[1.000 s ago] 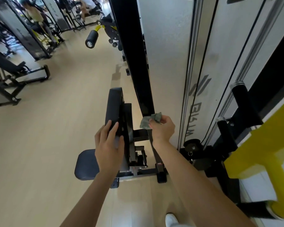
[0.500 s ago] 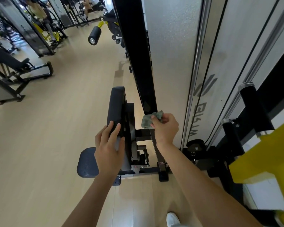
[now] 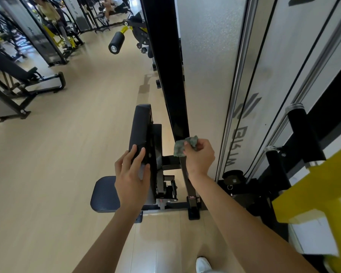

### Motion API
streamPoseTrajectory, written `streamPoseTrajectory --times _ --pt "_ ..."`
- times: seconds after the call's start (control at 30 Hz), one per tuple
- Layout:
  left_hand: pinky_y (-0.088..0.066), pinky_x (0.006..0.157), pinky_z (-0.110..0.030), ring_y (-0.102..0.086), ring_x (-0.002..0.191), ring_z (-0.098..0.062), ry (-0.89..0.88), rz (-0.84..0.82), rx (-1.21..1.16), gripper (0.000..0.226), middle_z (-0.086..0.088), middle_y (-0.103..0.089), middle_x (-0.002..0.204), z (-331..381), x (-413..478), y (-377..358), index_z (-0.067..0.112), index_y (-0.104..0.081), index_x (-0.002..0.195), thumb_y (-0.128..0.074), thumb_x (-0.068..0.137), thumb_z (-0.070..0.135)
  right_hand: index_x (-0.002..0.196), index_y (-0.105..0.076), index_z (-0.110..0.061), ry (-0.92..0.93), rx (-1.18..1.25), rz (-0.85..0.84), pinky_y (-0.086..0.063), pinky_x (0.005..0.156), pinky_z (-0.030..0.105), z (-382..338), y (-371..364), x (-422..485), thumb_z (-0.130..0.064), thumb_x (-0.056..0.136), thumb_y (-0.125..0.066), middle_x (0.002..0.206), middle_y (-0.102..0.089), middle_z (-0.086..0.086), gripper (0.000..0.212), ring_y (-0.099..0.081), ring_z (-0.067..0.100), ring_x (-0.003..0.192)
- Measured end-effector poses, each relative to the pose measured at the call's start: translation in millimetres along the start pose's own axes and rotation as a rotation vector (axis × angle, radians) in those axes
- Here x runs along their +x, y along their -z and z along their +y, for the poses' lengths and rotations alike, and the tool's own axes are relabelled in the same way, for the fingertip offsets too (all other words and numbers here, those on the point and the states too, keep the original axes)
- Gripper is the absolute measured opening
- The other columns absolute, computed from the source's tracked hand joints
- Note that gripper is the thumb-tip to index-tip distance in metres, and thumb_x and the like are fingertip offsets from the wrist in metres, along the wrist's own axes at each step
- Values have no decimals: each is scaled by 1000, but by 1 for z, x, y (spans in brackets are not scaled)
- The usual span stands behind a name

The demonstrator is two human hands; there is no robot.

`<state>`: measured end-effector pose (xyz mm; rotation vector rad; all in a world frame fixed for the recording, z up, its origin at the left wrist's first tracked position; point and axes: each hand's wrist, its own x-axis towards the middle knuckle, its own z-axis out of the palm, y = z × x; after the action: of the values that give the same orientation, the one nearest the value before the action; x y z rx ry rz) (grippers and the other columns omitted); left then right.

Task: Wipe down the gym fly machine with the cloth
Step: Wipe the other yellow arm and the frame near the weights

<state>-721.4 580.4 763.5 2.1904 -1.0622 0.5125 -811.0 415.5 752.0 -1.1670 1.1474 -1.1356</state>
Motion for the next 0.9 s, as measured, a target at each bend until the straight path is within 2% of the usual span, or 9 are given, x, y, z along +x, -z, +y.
streamPoseTrajectory --times 0.1,0.2,0.3,0.47,0.53,0.6,0.7,0.8,0.9 --pt "-46 78 -23 -49 126 -25 -2 -4 -5 51 1 -56 145 -1 0 0 23 -63 137 -75 88 15 90 -64 -15 -64 -76 -8 -59 76 35 5 4 -2 -16 84 -80 80 -64 -7 17 -68 17 81" --pt "-46 77 -23 -49 126 -25 -10 -6 -7 50 1 -56 145 -2 1 -1 22 -63 137 -73 89 18 88 -64 -21 27 -41 9 -58 73 28 -8 -2 4 -18 83 -79 80 -65 -12 17 -65 6 76" --pt "-47 75 -22 -49 127 -24 3 -1 -12 49 2 -55 146 -2 0 -3 24 -62 137 -72 89 20 90 -65 -19 105 -36 2 -56 71 22 -9 -3 5 -20 83 -79 83 -67 -11 16 -65 5 77" --pt "-44 75 -21 -49 125 -25 -10 2 -9 50 2 -55 146 -3 0 -3 24 -61 137 -72 89 19 94 -63 -8 -33 -142 -73 -57 75 32 8 4 2 -16 85 -79 85 -65 -2 20 -64 15 80" --pt "-44 72 -20 -49 125 -24 -14 -1 -8 51 3 -55 146 -4 0 -2 25 -61 137 -74 88 18 94 -64 -10 6 -103 -70 -54 69 20 0 1 3 -17 85 -79 84 -65 -5 19 -66 13 82" --pt "-45 69 -20 -50 125 -24 -13 -4 -6 51 4 -55 146 -4 1 -1 26 -61 137 -74 88 19 91 -63 -16 124 -47 -52 -48 66 8 -14 -2 3 -19 85 -79 83 -66 -10 17 -65 2 79" --pt "-47 68 -22 -50 124 -24 -10 -7 -4 51 3 -55 146 -3 0 -1 26 -61 137 -75 88 18 88 -61 -22 218 -35 -33 -48 66 8 -23 -7 7 -21 84 -79 81 -65 -13 19 -63 -2 75" --pt "-51 68 -24 -50 124 -24 -27 -10 -11 52 3 -55 146 -5 1 1 25 -61 137 -75 88 18 87 -62 -16 29 -153 -45 -53 66 19 4 -3 8 -24 85 -80 78 -64 -9 19 -63 2 71" --pt "-53 64 -25 -51 124 -24 -45 -16 -8 52 3 -56 145 -7 1 2 25 -61 137 -75 88 20 91 -65 -6 -219 -344 -89 -57 68 31 48 18 8 -24 87 -78 83 -68 5 22 -70 22 81"
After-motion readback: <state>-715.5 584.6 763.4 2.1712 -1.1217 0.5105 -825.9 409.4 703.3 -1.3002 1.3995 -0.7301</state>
